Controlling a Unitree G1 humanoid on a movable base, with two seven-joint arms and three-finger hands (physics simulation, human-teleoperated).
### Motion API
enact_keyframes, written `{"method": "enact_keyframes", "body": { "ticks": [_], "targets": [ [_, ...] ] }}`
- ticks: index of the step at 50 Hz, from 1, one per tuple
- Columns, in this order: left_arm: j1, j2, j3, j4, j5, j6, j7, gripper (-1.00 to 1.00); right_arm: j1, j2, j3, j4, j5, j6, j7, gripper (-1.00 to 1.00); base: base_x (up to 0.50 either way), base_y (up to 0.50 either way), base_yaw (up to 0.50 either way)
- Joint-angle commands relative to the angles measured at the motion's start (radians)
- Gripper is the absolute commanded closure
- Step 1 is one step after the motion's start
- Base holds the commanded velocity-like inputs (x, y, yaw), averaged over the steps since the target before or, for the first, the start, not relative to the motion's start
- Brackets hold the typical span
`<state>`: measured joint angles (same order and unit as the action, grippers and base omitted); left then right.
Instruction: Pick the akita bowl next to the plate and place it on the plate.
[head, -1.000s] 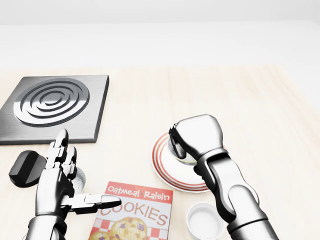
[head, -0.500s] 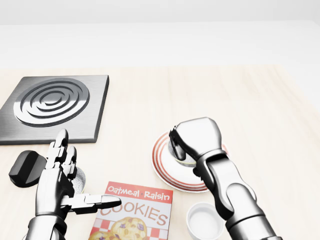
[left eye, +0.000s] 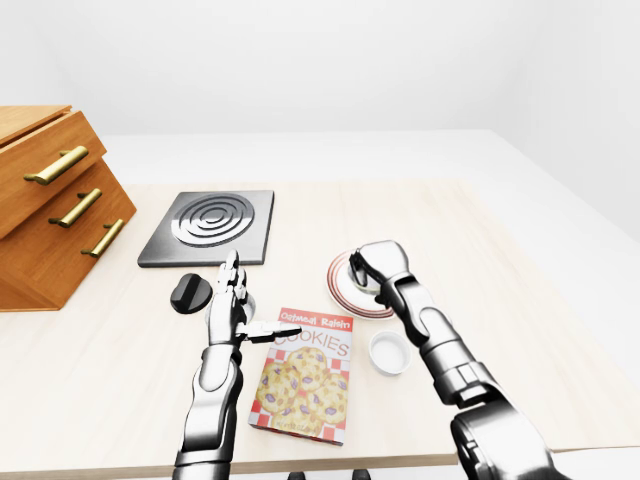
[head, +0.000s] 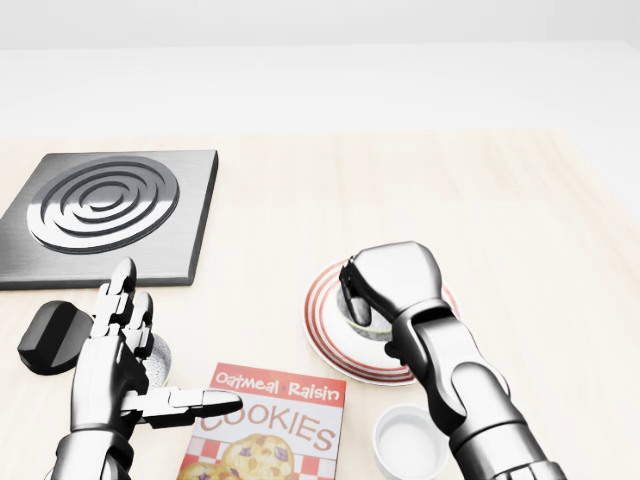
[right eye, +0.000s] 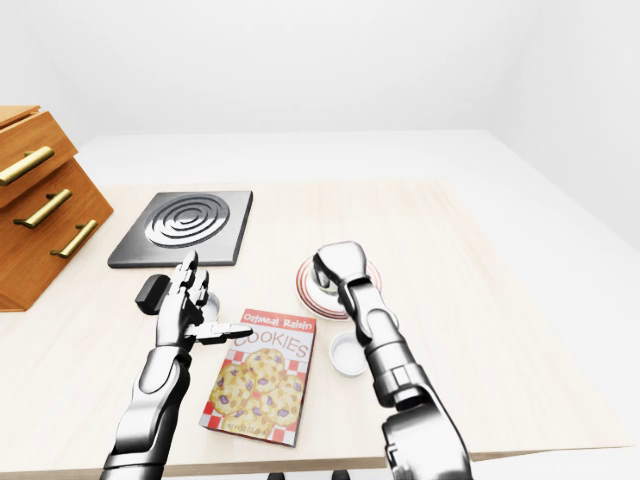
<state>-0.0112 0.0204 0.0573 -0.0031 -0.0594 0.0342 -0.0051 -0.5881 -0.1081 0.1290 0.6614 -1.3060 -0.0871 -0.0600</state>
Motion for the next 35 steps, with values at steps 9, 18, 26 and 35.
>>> {"method": "enact_keyframes", "body": {
  "ticks": [9, 18, 26, 35],
  "targets": [
    [0.002, 0.000, 0.000, -0.010, -0.002, 0.009, 0.001, -1.00, -0.052, 0.000, -0.007, 0.077, 0.007, 0.000, -0.031, 1.00, 0.00, 0.00, 0.00],
    [0.002, 0.000, 0.001, -0.005, -0.002, 0.004, 0.000, -1.00, -0.065, -0.002, -0.006, 0.118, 0.016, 0.000, -0.043, 1.00, 0.00, 0.00, 0.00],
    [0.002, 0.000, 0.000, -0.004, 0.000, 0.002, 0.000, -1.00, -0.061, 0.000, -0.010, 0.115, 0.040, 0.000, -0.035, 1.00, 0.00, 0.00, 0.00],
    [-0.002, 0.001, 0.001, 0.006, 0.001, -0.004, 0.000, -1.00, -0.062, -0.006, -0.006, 0.109, 0.031, 0.000, -0.046, 1.00, 0.00, 0.00, 0.00]
  ]
}}
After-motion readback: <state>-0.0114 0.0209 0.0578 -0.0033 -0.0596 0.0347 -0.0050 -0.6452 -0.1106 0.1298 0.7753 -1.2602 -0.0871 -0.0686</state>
